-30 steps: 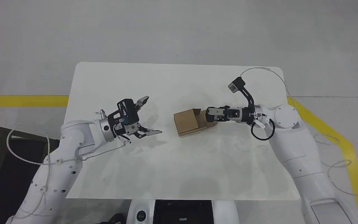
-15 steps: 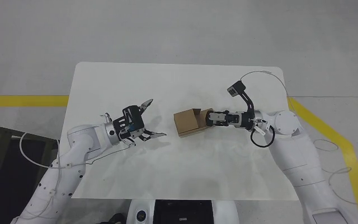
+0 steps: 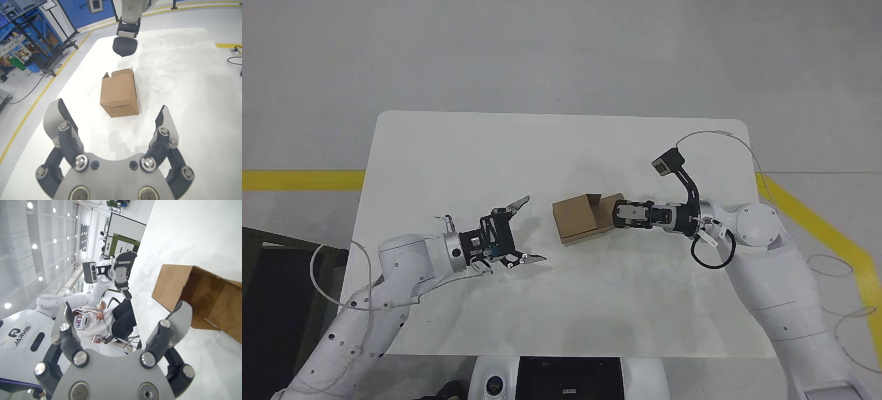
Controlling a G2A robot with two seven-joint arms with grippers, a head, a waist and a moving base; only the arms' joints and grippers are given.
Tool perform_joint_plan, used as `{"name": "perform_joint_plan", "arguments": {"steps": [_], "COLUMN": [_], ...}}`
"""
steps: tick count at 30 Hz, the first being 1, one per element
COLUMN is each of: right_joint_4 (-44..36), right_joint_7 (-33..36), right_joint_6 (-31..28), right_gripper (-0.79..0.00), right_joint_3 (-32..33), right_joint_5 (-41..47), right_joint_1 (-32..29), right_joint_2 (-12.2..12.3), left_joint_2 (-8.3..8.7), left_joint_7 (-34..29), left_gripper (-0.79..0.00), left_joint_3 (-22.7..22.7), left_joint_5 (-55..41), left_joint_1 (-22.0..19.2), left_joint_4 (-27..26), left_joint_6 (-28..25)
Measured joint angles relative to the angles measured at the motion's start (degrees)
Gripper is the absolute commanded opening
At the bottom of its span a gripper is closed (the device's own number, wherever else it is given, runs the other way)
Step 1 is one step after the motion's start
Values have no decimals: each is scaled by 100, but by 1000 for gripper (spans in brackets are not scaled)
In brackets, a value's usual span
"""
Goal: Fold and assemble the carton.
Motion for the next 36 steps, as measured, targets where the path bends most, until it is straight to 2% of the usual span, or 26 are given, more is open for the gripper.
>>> {"name": "perform_joint_plan", "arguments": {"steps": [5,11,17,28,36], "right_joint_4": [-170,-268,-259,-191,-103], "right_joint_7": [-84,-167,-188,-170,-153], "right_joint_6": [31,14,-40,-157,-184], "right_gripper": [0,0,0,0,0], "right_joint_3": [99,133,194,241,176], "right_joint_5": [-6,29,86,190,258], "right_joint_1": [-167,-283,-346,-423,-401], "right_joint_2": [39,60,84,115,117], "left_joint_2": [-117,-372,-548,-699,-633], "left_joint_7": [211,50,-63,-54,853], "left_gripper": [0,0,0,0,0], "left_joint_3": [494,1041,1432,1519,1553], "left_joint_5": [209,-507,-547,-465,211], "left_joint_1": [-205,-574,-1001,-1843,-2349], "left_joint_4": [344,876,1232,2094,2514], "left_joint_6": [419,1108,1291,975,-206]}}
